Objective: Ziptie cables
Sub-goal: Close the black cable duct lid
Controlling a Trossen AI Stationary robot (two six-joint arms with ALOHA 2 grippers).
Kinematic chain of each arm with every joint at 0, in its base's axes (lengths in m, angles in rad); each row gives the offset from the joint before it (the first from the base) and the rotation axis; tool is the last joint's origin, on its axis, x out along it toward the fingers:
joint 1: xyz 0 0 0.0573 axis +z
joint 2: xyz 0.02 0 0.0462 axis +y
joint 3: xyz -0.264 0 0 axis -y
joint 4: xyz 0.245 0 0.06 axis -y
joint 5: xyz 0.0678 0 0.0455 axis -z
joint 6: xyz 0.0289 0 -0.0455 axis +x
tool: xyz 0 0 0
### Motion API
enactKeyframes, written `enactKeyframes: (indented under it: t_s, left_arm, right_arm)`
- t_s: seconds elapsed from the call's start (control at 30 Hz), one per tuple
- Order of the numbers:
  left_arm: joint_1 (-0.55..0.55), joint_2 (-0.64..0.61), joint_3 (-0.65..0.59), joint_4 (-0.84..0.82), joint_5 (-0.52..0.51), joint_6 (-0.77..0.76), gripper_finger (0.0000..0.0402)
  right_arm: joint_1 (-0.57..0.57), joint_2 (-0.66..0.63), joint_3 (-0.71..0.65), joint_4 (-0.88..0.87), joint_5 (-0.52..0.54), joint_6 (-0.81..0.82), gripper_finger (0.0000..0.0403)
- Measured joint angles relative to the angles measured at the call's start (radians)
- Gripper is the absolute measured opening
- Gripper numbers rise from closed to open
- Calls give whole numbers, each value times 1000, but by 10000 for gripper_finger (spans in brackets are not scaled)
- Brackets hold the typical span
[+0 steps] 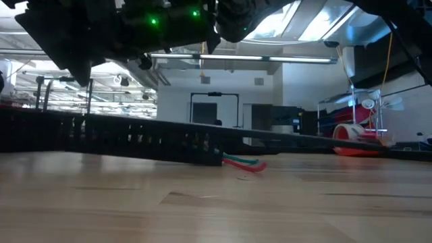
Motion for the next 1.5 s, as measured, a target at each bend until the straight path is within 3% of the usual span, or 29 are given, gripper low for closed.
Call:
enactKeyframes:
  t_s: [0.23,0.53,0.77,1.03,1.33,1.5]
  left_arm:
    - [37,-70,0,-43,-65,-57,251]
    - [119,-107,-1,-64,-72,-65,251]
    - [148,-153,-3,59,88,-138,251]
    - [141,-227,-3,123,149,-203,250]
    - [147,-247,-10,153,123,-295,250]
    - [147,-243,-40,240,57,-492,250]
  right_arm:
    - [0,-1,0,-1,9,-1,0]
    - [1,-1,-2,-40,23,-4,0]
    - [3,8,-2,-101,51,-2,0]
    - [9,39,-4,-190,59,33,0]
    - [9,45,-8,-114,128,80,0]
    - [9,47,-8,-111,157,99,0]
